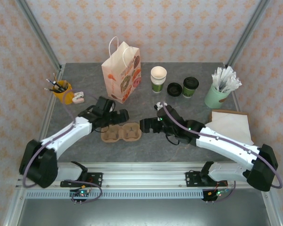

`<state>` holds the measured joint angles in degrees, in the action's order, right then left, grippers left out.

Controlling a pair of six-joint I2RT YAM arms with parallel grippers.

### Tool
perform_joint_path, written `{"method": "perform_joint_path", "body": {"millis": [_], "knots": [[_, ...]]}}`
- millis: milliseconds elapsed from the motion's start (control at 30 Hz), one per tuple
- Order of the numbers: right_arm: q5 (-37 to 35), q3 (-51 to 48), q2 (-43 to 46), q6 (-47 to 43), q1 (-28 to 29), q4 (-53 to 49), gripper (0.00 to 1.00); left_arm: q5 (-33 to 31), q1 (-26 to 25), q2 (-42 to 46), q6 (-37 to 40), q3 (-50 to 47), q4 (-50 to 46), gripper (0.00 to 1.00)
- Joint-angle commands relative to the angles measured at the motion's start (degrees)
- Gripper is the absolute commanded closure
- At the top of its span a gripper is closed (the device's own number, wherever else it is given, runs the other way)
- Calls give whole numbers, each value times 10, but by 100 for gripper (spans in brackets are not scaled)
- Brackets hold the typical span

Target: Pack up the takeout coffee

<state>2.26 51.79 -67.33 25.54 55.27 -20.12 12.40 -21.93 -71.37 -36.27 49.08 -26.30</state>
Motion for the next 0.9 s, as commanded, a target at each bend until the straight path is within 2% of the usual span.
{"method": "perform_joint_path", "body": {"millis": [0,67,133,200,267,400,467,667,800,867], "knots": [[-130,43,-59,123,64,-14,0,-100,60,71,-12,49,-133,0],[-148,94,-133,162,107,-33,1,-67,117,77,7,33,-163,0],[-154,177,-226,159,146,-64,2,-15,178,76,15,2,-174,0],[-183,284,-327,194,166,-151,6,38,232,84,6,-17,-173,0],[-180,364,-410,232,167,-222,7,34,258,97,-3,-20,-181,0],[-149,471,-526,220,167,-276,9,-7,282,102,-4,-14,-202,0],[-146,499,-555,224,163,-305,9,-9,288,95,-2,-12,-212,0],[-134,511,-572,233,146,-325,9,-9,288,100,-7,-31,-211,0],[-89,514,-584,231,128,-319,9,-13,288,109,-6,-43,-208,0],[-69,523,-594,217,120,-322,13,-11,287,112,0,-43,-208,0]]}}
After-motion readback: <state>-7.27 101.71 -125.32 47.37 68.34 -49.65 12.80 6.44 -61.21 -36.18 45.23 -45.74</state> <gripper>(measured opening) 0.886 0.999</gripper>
